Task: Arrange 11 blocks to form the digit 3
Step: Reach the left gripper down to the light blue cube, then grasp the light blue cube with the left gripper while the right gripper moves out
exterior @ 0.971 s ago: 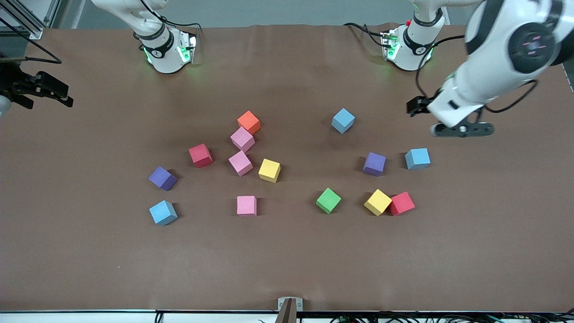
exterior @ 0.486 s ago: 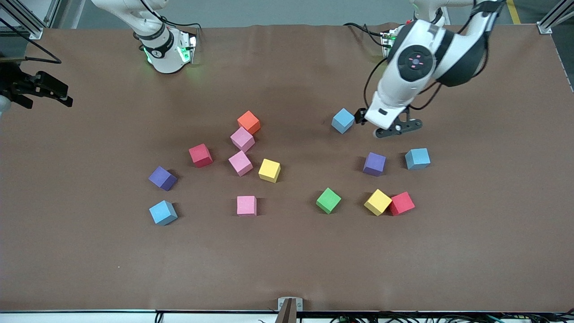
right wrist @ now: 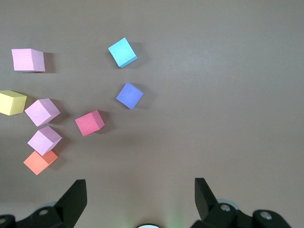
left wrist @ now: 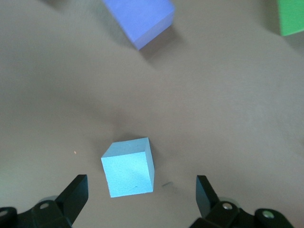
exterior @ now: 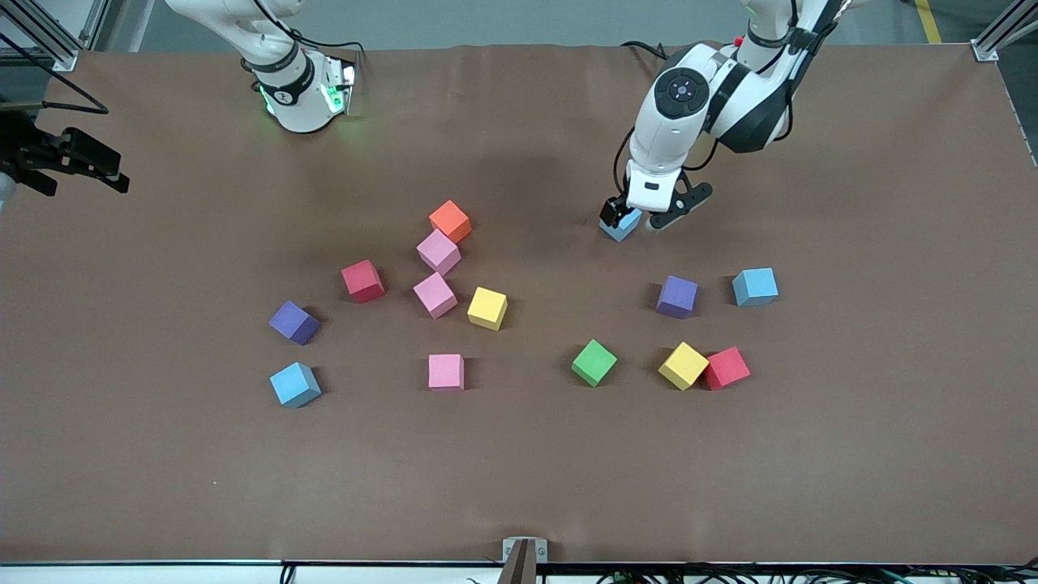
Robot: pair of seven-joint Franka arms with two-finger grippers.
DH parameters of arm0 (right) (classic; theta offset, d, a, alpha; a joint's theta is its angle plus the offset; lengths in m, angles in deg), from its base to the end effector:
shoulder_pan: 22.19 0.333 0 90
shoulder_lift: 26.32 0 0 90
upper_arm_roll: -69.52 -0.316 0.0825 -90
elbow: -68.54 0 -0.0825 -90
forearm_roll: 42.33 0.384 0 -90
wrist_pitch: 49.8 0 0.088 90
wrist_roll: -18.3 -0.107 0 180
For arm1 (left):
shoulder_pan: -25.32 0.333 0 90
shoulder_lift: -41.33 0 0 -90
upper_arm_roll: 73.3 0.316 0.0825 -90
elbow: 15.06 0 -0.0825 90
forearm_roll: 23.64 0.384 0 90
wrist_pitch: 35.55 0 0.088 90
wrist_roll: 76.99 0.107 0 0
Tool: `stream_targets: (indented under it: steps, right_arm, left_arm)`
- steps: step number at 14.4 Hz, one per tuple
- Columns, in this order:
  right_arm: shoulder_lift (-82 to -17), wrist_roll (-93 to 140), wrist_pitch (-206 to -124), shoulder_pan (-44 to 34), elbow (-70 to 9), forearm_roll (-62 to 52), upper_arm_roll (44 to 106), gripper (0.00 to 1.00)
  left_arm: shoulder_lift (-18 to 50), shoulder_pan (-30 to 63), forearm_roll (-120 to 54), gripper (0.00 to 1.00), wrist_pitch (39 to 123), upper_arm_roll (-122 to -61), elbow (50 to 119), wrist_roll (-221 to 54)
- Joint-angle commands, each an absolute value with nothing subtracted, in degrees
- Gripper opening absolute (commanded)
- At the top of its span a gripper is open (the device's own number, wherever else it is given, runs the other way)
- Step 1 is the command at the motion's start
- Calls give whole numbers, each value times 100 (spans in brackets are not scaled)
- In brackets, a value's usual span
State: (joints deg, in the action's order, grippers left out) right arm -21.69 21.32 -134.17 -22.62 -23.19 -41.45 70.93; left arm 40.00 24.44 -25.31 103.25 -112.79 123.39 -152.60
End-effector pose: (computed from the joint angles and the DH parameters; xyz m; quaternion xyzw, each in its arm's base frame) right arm 0.5186 -0.0155 0.6454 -0.9996 -0.0109 0.0234 0.0097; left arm 0.3708 -0.3159 0.3012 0.9495 0.3132 -0.0175 0.0039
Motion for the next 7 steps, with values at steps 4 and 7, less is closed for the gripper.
stream_targets:
  steps: [4,7]
  right_arm:
    - [-2718,2199,-13452,-2447,-2322,-4215,7197,100]
    - [-3237,2234,-13452,-2465,-2086,-4363,7250,100]
  left_arm:
    - [3861,2453,-2627,100,11182,-11470,13040,-15942]
    - [3650,2426,-2627,100,11482,-11470,13146,-15996]
